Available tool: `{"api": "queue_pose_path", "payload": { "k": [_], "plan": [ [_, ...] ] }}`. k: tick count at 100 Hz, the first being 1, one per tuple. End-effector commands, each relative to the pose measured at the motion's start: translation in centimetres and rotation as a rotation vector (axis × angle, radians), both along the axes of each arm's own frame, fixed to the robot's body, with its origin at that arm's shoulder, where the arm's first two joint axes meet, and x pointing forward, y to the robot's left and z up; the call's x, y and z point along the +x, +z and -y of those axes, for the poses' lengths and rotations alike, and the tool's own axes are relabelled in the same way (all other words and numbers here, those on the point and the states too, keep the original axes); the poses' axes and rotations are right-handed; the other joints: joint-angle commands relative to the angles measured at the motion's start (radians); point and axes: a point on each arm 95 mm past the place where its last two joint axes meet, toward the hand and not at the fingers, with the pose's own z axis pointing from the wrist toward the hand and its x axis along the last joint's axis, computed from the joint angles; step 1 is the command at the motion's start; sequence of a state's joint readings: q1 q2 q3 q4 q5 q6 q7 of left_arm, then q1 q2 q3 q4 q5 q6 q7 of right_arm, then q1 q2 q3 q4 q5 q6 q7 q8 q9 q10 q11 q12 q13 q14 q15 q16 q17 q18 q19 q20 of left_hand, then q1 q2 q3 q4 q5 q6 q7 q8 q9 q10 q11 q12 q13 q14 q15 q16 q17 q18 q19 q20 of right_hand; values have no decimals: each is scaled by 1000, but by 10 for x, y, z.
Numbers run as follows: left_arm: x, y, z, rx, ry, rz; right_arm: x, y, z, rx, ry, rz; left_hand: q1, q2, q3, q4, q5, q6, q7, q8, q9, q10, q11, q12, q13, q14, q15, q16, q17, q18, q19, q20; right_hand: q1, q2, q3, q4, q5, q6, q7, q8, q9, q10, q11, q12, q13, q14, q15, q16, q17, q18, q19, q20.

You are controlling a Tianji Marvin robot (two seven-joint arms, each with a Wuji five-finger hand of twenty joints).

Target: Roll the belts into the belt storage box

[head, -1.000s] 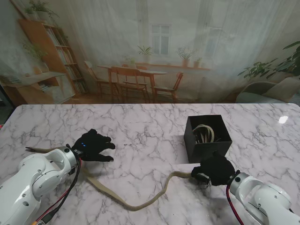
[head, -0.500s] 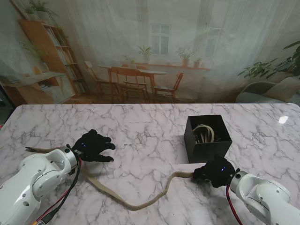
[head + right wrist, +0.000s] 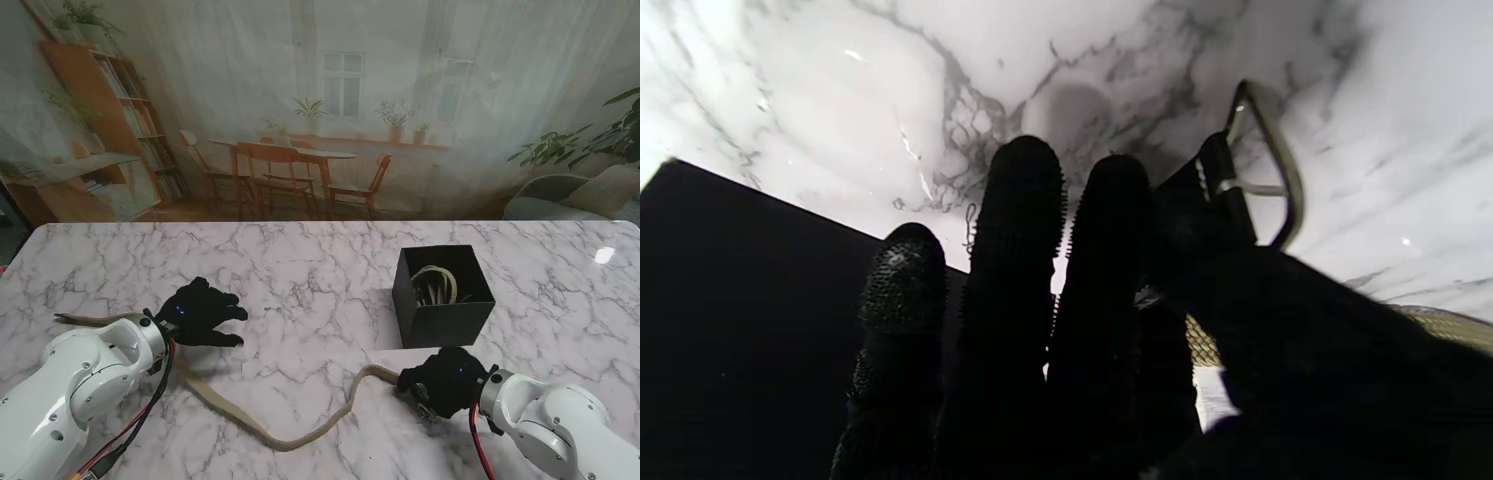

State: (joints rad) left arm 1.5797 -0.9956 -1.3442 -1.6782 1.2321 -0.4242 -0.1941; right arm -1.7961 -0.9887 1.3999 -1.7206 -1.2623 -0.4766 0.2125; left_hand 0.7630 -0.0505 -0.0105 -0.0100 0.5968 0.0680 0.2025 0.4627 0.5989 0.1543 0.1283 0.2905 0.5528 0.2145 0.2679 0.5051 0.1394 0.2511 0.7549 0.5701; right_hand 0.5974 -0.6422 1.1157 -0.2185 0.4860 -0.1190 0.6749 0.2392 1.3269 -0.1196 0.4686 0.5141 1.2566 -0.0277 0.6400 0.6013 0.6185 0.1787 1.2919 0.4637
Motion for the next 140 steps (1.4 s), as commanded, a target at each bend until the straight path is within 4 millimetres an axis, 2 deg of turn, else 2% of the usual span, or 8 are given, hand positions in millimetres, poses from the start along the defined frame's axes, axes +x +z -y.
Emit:
{"api": "queue_pose_path", "payload": {
  "k": [1, 16, 40, 57, 109, 120, 124, 140],
  "plan": [
    [0, -2, 0, 5, 4, -13, 2, 2, -2, -1, 3, 13, 8, 44, -17, -8, 8, 4, 8, 10, 7, 0, -3, 6, 4, 5, -14, 4, -10, 35, -22, 4, -67, -45, 1, 3, 26, 89, 30, 20, 83, -14, 50, -26, 57, -4, 65, 22, 31, -30, 48, 18],
    [0, -2, 0, 1, 4, -12, 4, 0, -3, 15, -12, 24, 10, 44, -17, -8, 7, 4, 7, 10, 6, 0, -3, 6, 4, 6, -13, 5, -9, 34, -22, 3, -146, -37, -76, 62, 214, 76, 128, 79, 112, 17, 111, -59, 57, 38, 155, 17, 37, 10, 80, 15],
    [1, -2, 1, -1, 5, -13, 4, -7, -5, 1, -24, 51, 8, 46, -19, -8, 8, 3, 8, 10, 1, 0, -4, 6, 3, 3, -13, 5, -10, 34, -22, 3, -166, 4, -241, -83, 253, -239, 364, 147, -322, 179, 11, 6, -134, 80, 59, 38, -89, 78, 64, 62],
    [1, -2, 1, -4, 4, -15, 4, -10, -9, 39, -20, 26, 8, 46, -18, -8, 8, 4, 8, 10, -1, 1, -5, 5, 1, 6, -14, 5, -10, 33, -22, 3, -202, -1, -295, -68, 335, -230, 343, 143, -561, 149, -107, -211, -362, 88, -151, -87, -186, 94, -31, 66],
    [2, -1, 1, -12, 1, -9, 14, -21, -23, 209, -9, 83, 8, 46, -18, -8, 9, 5, 9, 11, -3, 2, -5, 5, -1, 6, -14, 5, -10, 33, -22, 3, -147, -8, -180, -73, 391, -181, 333, -33, 113, 40, 117, -92, -179, -14, -100, -87, -105, 42, -4, 89],
    [2, -1, 0, -14, 0, -7, 15, -23, -25, 235, -6, 92, 8, 46, -18, -8, 9, 3, 9, 11, -4, 2, -5, 5, 1, 6, -14, 5, -10, 33, -22, 3, -156, 10, -72, -37, 282, -115, 118, -160, 133, 34, 262, -20, -110, -27, -66, -73, -59, 28, 27, 70],
    [2, -1, 1, -16, 0, -7, 15, -24, -27, 249, -9, 87, 8, 46, -18, -8, 9, 4, 9, 11, -4, 1, -5, 5, 0, 5, -14, 5, -10, 34, -22, 3, -165, 41, -25, 77, 211, -93, -36, -83, 135, 49, 319, -26, -83, -24, -54, -68, -47, 33, 41, 54],
    [3, -1, 1, -22, -3, -6, 17, -28, -32, 296, -25, 77, 9, 46, -18, -8, 8, 4, 9, 10, -4, 2, -5, 5, 0, 6, -13, 5, -8, 32, -21, 3, -88, 62, 28, 95, -42, -57, -14, 0, 135, 117, 498, 8, 52, 16, 24, -47, 12, 54, 73, 40]
  ]
}}
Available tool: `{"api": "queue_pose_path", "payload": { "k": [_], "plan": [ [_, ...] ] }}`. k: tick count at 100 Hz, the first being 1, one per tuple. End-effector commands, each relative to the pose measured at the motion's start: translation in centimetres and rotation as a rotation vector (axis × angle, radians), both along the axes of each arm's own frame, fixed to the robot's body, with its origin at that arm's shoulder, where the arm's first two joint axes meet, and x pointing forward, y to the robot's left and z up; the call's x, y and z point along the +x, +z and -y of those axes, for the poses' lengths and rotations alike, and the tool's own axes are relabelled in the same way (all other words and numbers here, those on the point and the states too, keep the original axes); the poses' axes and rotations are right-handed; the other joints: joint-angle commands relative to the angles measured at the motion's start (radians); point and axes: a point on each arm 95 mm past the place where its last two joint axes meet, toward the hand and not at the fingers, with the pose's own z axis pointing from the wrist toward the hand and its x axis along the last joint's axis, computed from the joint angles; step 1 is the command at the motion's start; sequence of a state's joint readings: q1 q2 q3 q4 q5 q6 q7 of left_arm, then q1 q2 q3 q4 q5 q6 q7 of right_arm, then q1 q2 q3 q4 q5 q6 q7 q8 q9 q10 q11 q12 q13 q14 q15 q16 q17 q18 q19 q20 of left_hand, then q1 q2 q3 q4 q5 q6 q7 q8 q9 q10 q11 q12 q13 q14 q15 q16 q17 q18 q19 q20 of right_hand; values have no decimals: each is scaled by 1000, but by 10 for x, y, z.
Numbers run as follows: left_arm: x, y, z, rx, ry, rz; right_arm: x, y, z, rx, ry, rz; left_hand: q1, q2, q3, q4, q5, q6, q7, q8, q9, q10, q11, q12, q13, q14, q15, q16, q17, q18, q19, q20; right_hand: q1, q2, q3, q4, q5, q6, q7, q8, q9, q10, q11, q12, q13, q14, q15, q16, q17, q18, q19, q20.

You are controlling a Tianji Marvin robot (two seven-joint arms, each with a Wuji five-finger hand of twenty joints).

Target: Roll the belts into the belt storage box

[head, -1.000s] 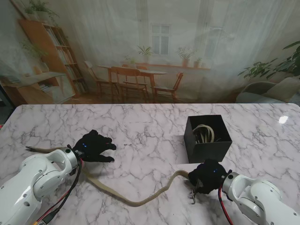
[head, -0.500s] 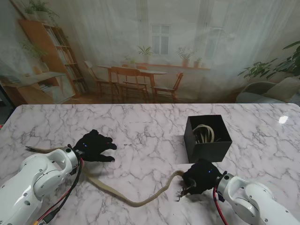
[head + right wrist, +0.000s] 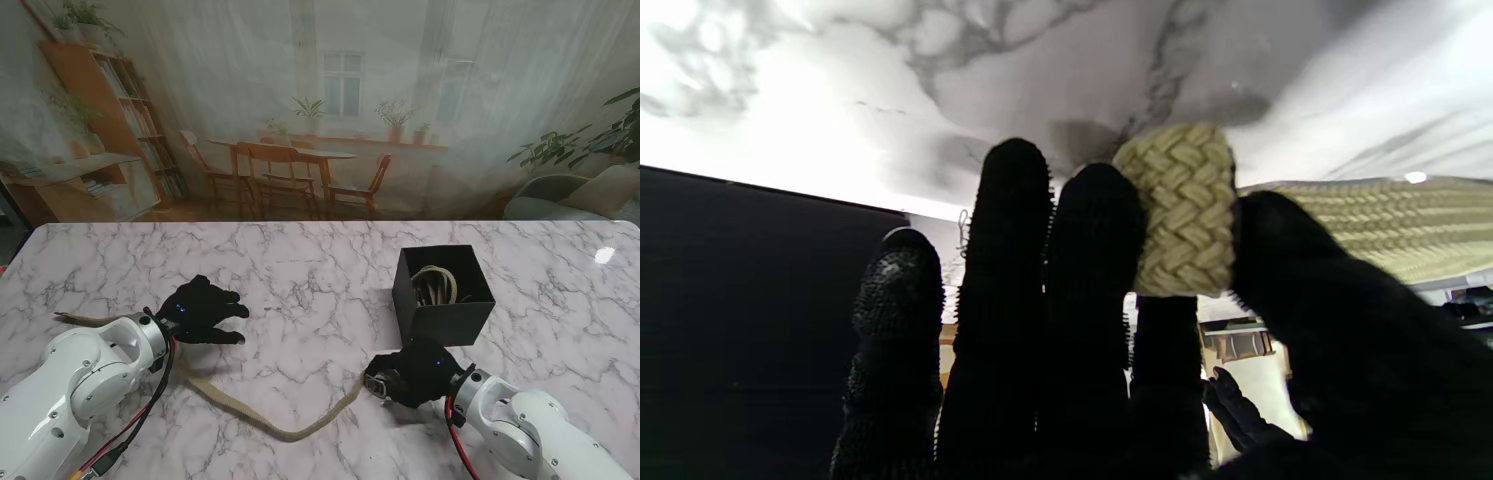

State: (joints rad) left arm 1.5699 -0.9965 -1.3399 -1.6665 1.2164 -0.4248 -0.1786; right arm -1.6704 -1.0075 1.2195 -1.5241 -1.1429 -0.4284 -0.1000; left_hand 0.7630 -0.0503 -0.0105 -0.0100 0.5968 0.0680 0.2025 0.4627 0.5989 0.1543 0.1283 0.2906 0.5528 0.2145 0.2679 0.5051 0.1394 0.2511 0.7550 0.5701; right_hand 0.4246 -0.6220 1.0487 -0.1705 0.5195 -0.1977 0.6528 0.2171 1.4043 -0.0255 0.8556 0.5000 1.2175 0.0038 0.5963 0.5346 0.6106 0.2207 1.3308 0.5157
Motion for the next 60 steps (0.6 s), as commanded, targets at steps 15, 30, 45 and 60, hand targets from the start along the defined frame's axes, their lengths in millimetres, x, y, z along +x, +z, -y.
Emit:
{"api": "queue_pose_path", "payload": {
  "k": [15, 30, 45, 60],
  "plan": [
    [0, -2, 1, -1, -4, -11, 0, -6, -7, 41, -23, -9, 9, 45, -18, -8, 5, 5, 7, 10, -4, 1, -5, 5, 1, 6, -13, 5, -9, 34, -22, 2, 164, 101, 117, 58, -74, -39, 69, 51, 56, 82, 218, 37, 101, 27, 249, 55, 58, 56, 55, -29],
    [-1, -2, 1, -3, -4, -8, -1, -9, -10, 59, -44, -8, 10, 45, -18, -8, 3, 5, 6, 9, -5, 1, -5, 5, 1, 5, -12, 6, -9, 33, -23, 2, 221, 172, 93, 51, 22, -175, 94, 66, 56, 110, 194, 20, 97, 60, 262, 23, 54, 96, 53, -38],
    [-1, -2, 1, -8, -5, -2, -2, -11, -12, 57, -63, -6, 11, 45, -18, -8, -1, 8, 4, 8, -5, 2, -4, 6, 2, 6, -12, 6, -9, 35, -22, 2, 216, 183, 87, 50, 2, -61, 58, 54, 57, 110, 197, 21, 98, 58, 275, 19, 62, 94, 58, -39],
    [-2, -1, 0, -10, -3, 3, -3, -11, -11, 58, -81, -6, 11, 44, -18, -8, -4, 8, 2, 7, -4, 2, -3, 6, 2, 6, -11, 7, -10, 35, -23, 1, 188, 175, 86, 58, -153, 215, 48, 48, 56, 91, 190, 9, 96, 49, 270, 4, 69, 76, 63, -46]
  ]
}}
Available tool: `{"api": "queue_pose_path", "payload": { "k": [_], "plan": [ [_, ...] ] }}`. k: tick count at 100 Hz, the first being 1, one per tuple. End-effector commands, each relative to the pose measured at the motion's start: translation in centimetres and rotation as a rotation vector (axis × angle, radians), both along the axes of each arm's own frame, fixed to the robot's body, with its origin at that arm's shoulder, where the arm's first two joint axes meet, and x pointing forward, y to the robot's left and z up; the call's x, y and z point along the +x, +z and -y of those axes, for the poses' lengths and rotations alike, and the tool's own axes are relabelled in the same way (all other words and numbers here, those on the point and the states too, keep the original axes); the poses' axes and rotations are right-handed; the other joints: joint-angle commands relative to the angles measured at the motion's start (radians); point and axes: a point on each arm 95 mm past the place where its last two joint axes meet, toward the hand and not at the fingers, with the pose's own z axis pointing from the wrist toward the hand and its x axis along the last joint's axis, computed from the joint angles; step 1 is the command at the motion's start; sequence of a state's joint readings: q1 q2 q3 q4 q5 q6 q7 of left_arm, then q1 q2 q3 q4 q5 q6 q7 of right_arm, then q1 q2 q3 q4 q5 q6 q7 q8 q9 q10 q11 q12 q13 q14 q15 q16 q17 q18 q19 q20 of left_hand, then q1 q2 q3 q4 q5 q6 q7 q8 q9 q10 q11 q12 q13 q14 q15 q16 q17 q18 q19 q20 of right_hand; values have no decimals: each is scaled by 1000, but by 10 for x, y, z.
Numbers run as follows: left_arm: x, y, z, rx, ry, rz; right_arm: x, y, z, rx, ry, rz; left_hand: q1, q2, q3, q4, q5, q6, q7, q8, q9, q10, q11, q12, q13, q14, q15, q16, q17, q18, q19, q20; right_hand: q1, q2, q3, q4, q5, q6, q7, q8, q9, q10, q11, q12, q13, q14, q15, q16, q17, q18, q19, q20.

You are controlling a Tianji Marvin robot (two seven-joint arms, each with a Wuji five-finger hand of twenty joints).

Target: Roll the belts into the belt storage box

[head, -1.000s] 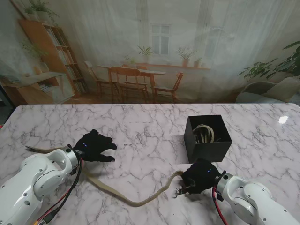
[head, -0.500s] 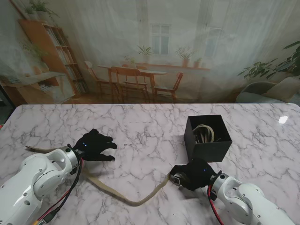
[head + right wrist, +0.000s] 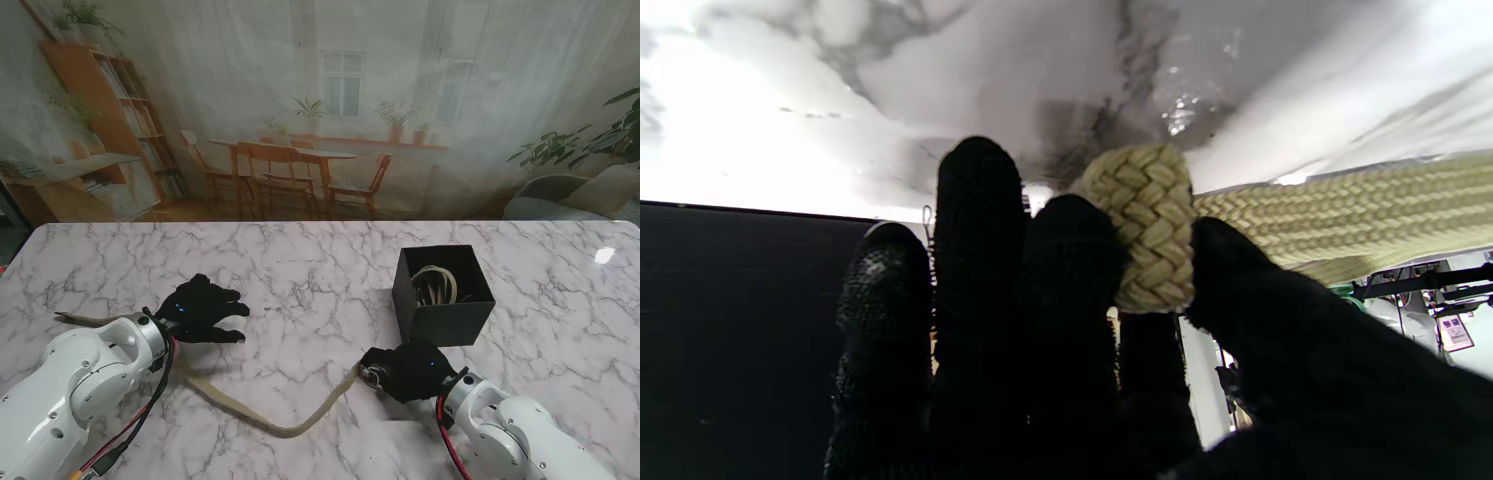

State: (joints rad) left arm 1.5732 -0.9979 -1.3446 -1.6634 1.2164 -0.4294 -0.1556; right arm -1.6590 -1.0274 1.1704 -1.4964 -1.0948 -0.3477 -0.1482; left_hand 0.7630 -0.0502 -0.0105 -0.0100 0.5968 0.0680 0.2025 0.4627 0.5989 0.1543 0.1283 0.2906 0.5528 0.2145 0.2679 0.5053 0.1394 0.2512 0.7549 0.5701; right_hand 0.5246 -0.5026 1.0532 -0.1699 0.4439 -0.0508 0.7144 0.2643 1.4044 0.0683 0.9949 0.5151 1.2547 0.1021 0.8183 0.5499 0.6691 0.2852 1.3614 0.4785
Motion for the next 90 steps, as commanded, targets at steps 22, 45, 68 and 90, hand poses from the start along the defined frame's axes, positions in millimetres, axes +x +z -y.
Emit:
{"api": "queue_pose_path", "payload": {
  "k": [22, 45, 68, 90],
  "plan": [
    [-1, -1, 0, 3, -1, -7, -12, -1, 8, -46, -51, 9, 13, 45, -17, -8, -5, 10, 2, 6, -2, 1, -2, 6, 5, 6, -9, 8, -10, 36, -23, 0, 89, 76, 61, 61, -167, 116, 24, 1, 56, -11, 24, -34, 57, -46, 22, -28, 8, 12, 26, -19],
    [-1, 0, 1, 3, -4, -5, -15, -4, 13, -14, -98, 25, 16, 44, -17, -7, -7, 9, 2, 6, 0, 0, -1, 7, 6, 6, -8, 9, -8, 36, -23, 0, 161, 90, 34, 60, -58, -382, 42, 5, 57, 29, 33, -27, 57, -8, 46, -18, 8, 76, 11, -30],
    [-2, 1, -2, 3, 0, 1, -16, -5, 10, 3, -140, -3, 24, 43, -16, -7, -11, 13, 0, 5, 1, 2, 0, 8, 8, 8, -7, 10, -7, 35, -22, -1, 141, 107, 32, 55, -189, -78, 17, -3, 57, 18, 10, -37, 57, -15, 43, -33, 28, 74, 9, -38],
    [-3, 1, -3, -2, 4, 6, -15, -5, 9, 22, -148, 18, 32, 43, -15, -6, -17, 17, -3, 3, 4, 1, 2, 9, 11, 9, -4, 12, -5, 37, -21, -2, 153, 111, 26, 58, -177, -232, 25, -9, 57, 22, 0, -43, 56, -3, 47, -35, 38, 96, -1, -50]
  ]
}}
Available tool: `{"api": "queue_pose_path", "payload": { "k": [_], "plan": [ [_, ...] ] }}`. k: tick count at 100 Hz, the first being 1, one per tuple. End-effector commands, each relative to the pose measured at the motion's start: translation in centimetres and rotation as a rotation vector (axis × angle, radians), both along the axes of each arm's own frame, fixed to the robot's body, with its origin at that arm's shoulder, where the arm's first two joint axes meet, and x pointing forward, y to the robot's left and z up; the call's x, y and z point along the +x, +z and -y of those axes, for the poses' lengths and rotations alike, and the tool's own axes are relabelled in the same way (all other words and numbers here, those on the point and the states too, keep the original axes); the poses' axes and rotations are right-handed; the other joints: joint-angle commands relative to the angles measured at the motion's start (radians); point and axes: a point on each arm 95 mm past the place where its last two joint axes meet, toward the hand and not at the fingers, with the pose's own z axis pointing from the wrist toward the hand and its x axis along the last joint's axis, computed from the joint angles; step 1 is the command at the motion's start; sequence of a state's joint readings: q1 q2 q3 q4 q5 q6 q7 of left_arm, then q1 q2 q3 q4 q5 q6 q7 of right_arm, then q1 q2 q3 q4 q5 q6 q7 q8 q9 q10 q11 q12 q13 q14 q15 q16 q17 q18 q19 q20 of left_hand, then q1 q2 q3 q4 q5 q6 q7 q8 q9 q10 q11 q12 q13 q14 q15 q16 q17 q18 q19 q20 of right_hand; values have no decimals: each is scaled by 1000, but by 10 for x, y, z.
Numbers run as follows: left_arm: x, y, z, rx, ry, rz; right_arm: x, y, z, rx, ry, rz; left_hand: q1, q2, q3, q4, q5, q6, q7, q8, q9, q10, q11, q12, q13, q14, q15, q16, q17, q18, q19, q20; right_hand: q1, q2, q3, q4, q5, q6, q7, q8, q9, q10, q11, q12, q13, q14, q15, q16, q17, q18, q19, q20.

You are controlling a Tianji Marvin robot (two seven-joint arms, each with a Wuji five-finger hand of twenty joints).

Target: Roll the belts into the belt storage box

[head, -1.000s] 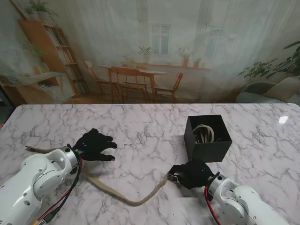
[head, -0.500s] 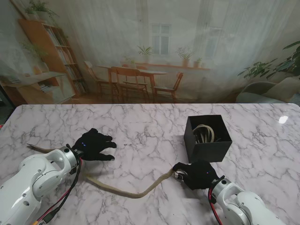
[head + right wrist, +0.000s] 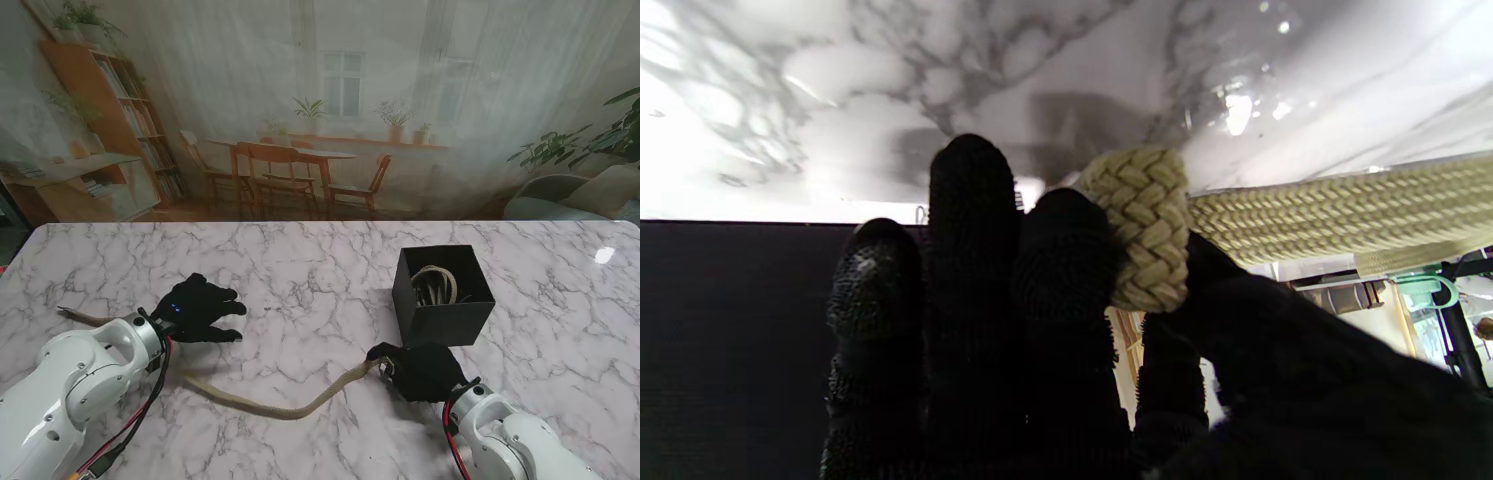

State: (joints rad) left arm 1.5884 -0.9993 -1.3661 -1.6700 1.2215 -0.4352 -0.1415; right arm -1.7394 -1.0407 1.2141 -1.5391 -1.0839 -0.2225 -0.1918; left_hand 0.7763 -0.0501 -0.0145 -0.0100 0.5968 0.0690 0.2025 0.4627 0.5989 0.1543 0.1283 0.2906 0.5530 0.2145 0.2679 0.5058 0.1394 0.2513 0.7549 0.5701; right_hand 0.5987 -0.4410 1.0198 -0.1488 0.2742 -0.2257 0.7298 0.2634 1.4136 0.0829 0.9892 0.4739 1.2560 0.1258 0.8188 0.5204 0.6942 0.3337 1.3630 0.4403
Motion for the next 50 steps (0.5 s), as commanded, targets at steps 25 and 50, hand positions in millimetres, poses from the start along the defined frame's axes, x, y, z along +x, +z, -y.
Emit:
{"api": "queue_pose_path", "payload": {
  "k": [25, 50],
  "plan": [
    [-1, -1, 3, 0, -4, -8, -2, -3, -1, 22, 47, -22, 22, 45, -13, -7, -16, 19, -1, 2, 6, -1, 5, 10, 13, 10, -1, 13, -5, 37, -20, -4, 59, -25, 22, -87, 356, 88, 124, -160, 48, -13, -116, -38, 54, -54, -108, -32, -57, 43, -46, 7],
    [-2, -2, 4, 1, -3, -14, -2, 1, -4, -2, 117, -87, 21, 46, -13, -6, -15, 19, 0, 2, 6, 2, 4, 9, 11, 10, -2, 13, -10, 38, -24, -8, -325, -24, -27, 37, 495, 391, 16, 85, 48, -83, -350, -126, -26, -108, -280, -34, -143, -68, -74, 47]
  ]
}}
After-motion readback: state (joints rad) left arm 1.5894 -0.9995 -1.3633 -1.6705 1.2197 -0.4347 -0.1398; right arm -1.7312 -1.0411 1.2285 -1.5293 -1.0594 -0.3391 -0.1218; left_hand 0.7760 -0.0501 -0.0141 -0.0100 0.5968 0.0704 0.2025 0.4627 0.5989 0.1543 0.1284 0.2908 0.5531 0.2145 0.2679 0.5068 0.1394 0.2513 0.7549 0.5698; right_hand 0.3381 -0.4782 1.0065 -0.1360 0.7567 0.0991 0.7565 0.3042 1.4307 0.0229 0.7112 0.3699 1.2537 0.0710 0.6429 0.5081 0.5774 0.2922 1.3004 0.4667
